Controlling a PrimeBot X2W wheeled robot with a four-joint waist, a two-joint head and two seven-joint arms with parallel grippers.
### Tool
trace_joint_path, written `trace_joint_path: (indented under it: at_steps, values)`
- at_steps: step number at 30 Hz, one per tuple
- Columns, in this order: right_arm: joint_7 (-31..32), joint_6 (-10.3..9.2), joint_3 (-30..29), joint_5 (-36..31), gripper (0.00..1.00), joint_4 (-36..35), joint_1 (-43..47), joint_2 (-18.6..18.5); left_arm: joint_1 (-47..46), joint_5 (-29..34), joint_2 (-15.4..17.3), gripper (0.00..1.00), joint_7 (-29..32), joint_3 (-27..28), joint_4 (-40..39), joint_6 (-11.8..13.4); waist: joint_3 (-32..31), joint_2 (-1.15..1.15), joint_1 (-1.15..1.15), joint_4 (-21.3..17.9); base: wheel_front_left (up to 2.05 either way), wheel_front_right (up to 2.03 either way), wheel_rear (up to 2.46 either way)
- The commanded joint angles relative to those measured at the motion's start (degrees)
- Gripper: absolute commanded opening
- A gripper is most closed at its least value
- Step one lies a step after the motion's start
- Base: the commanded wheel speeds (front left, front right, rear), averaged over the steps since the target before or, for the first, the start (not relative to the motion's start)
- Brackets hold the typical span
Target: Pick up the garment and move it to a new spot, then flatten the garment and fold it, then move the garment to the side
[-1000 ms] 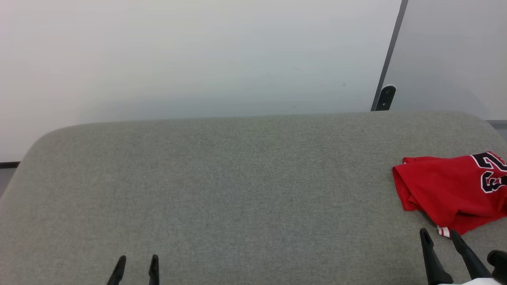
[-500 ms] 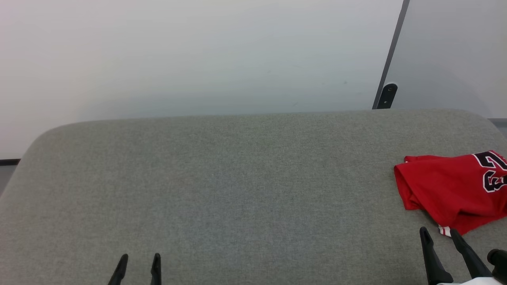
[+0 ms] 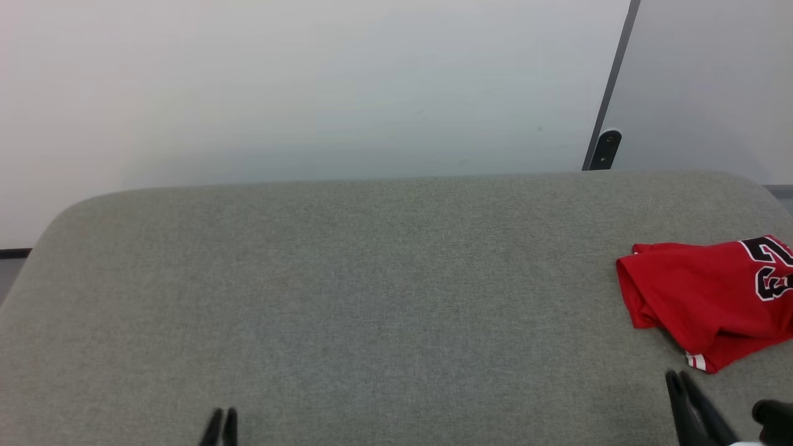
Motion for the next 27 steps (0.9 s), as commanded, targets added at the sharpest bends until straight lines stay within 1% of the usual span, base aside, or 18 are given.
trace_joint_path:
  at_steps: [1, 13, 27]
  values:
    - [0.0, 0.0, 0.0, 0.4, 0.0, 0.6, 0.1, 0.1, 0.1, -0.5, -0.2, 0.0, 0.1, 0.0, 0.5, 0.0, 0.0, 0.0, 0.0, 0.0, 0.0, 0.0, 0.0]
    - [0.0, -0.01, -0.3, 12.5, 0.0, 3.9, -2.8, 0.1, -3.5, -13.5, -0.9, 0.0, 3.2, 1.1, 2.8, -1.0, 0.4, 0.0, 0.0, 0.1, 0.0, 0.0, 0.0]
    - [0.0, -0.01, -0.5, 24.7, 0.0, 7.2, -5.6, 0.2, -7.1, -26.4, -1.7, 0.0, 6.4, 2.4, 5.1, -1.9, 0.8, 0.0, 0.0, 0.3, 0.0, 0.0, 0.0]
